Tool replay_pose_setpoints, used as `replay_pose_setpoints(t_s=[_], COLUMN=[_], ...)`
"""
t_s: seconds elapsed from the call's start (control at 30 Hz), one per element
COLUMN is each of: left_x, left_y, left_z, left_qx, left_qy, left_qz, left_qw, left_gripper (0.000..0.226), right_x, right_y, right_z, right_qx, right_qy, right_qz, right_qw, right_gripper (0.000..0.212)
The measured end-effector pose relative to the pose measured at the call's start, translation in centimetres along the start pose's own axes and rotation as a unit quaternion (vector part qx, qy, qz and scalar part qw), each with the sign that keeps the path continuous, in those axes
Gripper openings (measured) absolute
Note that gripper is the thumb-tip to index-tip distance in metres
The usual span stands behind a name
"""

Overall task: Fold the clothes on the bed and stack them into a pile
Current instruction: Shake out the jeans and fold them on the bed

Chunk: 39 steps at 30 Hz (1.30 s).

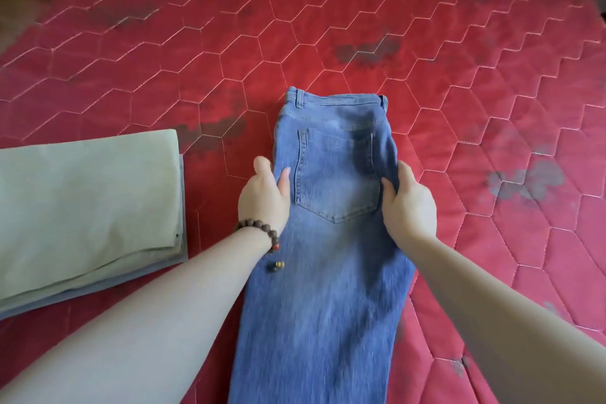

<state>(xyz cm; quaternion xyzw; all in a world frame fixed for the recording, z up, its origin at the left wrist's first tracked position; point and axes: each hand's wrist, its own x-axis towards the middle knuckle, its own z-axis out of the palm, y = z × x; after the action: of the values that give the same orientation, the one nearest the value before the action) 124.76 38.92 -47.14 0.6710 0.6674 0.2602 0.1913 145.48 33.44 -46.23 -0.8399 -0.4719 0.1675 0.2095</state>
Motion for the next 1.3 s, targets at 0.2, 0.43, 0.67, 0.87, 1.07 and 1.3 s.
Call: replay_pose_setpoints(t_s=[0.2,0.43,0.67,0.87,1.07,1.3], left_x=[2.9,-3.4,-13.6,-22.5,-29.3,-37.6], left_y=[-1.6,-5.8,-6.7,-9.0,-11.1,-12.2], left_z=[0.3,-2.4,-7.3,-10.8,-13.6,-16.8], left_qx=[-0.018,-0.240,-0.347,-0.355,-0.352,-0.319], left_qy=[-0.126,-0.241,-0.372,-0.420,-0.445,-0.484], left_qz=[-0.128,-0.220,-0.430,-0.477,-0.515,-0.549], left_qw=[0.984,0.914,0.746,0.686,0.643,0.602], left_gripper=[0.038,0.025,0.063,0.075,0.082,0.088], right_x=[2.1,-3.6,-16.5,-27.9,-36.8,-45.8], right_y=[1.4,4.5,4.8,5.0,5.8,5.9], right_z=[-0.3,-1.4,-1.6,-1.8,-2.8,-3.0], right_qx=[-0.030,0.254,0.430,0.479,0.465,0.455], right_qy=[-0.117,-0.093,-0.212,-0.249,-0.307,-0.262], right_qz=[0.072,0.269,0.348,0.359,0.379,0.416], right_qw=[0.990,0.924,0.806,0.761,0.739,0.742], right_gripper=[0.071,0.049,0.051,0.027,0.043,0.035])
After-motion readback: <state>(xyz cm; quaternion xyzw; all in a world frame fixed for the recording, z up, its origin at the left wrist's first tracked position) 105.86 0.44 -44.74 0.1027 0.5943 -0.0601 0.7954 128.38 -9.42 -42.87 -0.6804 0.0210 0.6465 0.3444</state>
